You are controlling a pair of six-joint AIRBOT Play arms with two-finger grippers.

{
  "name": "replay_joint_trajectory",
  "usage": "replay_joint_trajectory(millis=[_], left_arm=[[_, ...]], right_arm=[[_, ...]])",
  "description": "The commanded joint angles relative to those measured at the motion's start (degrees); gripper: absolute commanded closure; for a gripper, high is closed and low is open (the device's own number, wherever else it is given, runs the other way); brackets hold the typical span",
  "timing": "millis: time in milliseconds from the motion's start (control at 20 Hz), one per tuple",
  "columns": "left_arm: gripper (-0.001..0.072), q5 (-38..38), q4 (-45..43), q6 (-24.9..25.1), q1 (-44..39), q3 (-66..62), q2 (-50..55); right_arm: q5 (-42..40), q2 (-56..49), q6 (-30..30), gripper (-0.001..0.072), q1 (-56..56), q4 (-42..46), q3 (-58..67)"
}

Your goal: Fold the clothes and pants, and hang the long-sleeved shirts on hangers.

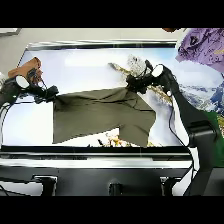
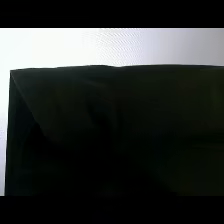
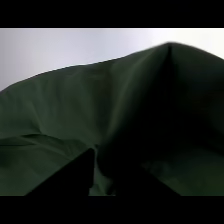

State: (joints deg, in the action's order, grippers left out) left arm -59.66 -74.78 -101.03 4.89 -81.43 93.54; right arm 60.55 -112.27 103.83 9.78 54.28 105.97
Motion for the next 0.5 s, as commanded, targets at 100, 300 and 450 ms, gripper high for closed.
replay_joint_trajectory(millis=[100,300,450], left_arm=[[0.0009,-5.3,2.3,0.7,2.8,-3.3,0.9],[0.0024,-13.9,0.8,3.8,12.0,-0.6,-8.9],[0.0030,-14.0,0.9,6.2,18.3,9.6,-18.4]], right_arm=[[9.5,1.3,-8.3,0.0221,-8.4,-6.0,0.9],[23.1,8.5,-19.8,0.0231,-23.3,-2.1,-2.7],[23.0,15.1,-27.5,0.0231,-30.4,-4.5,-18.3]])
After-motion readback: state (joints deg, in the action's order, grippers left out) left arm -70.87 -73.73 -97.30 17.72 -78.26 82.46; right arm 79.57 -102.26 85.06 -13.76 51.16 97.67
